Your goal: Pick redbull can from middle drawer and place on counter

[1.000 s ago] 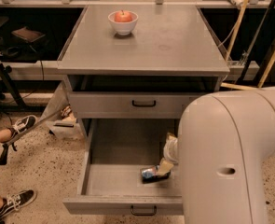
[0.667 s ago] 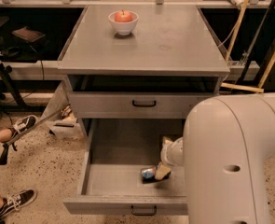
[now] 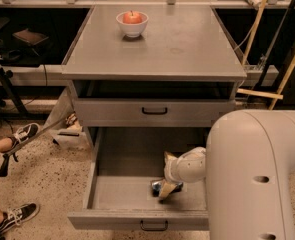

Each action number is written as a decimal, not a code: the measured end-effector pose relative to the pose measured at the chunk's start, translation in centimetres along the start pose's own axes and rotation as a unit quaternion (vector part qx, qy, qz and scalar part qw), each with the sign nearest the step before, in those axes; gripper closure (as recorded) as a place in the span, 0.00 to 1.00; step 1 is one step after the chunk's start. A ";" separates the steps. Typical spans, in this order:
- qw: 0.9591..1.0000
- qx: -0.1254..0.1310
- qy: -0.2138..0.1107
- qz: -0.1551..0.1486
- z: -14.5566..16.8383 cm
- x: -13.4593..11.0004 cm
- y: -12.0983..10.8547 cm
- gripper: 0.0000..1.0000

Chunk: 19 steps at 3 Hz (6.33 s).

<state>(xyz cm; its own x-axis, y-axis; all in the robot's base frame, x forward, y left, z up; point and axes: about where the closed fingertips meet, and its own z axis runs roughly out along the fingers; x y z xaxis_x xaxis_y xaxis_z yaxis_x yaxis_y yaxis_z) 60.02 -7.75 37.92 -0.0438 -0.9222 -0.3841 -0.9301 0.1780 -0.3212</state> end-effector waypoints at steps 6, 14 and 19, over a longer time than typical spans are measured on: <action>0.995 0.097 -0.020 0.012 -7.5 1.6 -3.6 1.00; 0.843 0.484 -0.114 -0.207 -43.7 -23.7 -13.9 1.00; 0.847 0.489 -0.079 -0.192 -44.3 -23.2 -30.3 1.00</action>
Offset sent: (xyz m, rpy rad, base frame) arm 0.0000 0.0000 0.0000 0.0000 0.0000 0.0000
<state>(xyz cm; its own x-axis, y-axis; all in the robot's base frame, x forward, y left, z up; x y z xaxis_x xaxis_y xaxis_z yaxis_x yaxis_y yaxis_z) 73.07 -6.94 94.93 0.3149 -0.9331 -0.1739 -0.1137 0.1448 -0.9829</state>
